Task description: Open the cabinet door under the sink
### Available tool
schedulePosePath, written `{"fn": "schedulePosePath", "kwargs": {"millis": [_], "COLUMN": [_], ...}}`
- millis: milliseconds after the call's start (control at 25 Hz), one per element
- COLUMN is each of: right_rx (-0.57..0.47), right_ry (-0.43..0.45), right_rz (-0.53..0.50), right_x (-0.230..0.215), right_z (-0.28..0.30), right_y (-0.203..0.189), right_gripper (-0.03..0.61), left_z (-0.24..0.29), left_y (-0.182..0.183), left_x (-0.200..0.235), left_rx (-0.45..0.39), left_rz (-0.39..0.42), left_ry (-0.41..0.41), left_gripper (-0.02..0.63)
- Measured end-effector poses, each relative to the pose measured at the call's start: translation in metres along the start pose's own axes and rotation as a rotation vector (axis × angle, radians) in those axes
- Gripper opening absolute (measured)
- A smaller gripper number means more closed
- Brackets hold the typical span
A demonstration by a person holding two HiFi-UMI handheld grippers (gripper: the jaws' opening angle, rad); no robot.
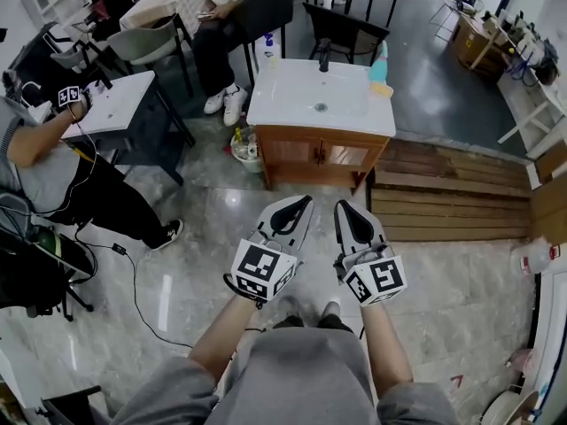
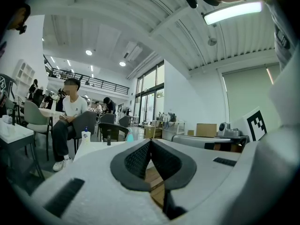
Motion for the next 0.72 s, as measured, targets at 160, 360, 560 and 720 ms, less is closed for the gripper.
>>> {"fn": "schedulePosePath", "kwargs": {"millis": [160,360,560,720], "right_rx": [0.007,0.031,0.041,0.049], "right_ry": [-0.02,-0.039,-0.054,-0.062], "right_rz": [-0.004,0.0,0.007,0.021], "right_x": [0.014,0.015,0.005,-0.015], "right_z": [0.007,0.017,0.031,0.046], "right_y": [-0.005,-0.014,-0.019,-0.029], "right_gripper": [0.009,0.009,0.009,0.009], "left_z": [-0.009,-0.007,0.005,0.025], "left_y": [-0.007,-0.012,-0.02,-0.027], "left_x": [0.014,0.028,0.04,0.051], "left_rx": [0.011,0.016,0.03,0.043], "left_rz": [-0.006,-0.021,-0.03,-0.035], "left_ry": [-0.013,-0.022,-0.029,-0.028], "left_gripper": [0.009,0.009,0.009,0.009]}}
Point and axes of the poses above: the fingertips, and each gripper's own axes: z forward along the fingers, x to its left, y out of its top, the point moved 1 cm from there along -z, backward along the fingers, and after that the axes turned 1 degree about -y, right-handed, at the moved point
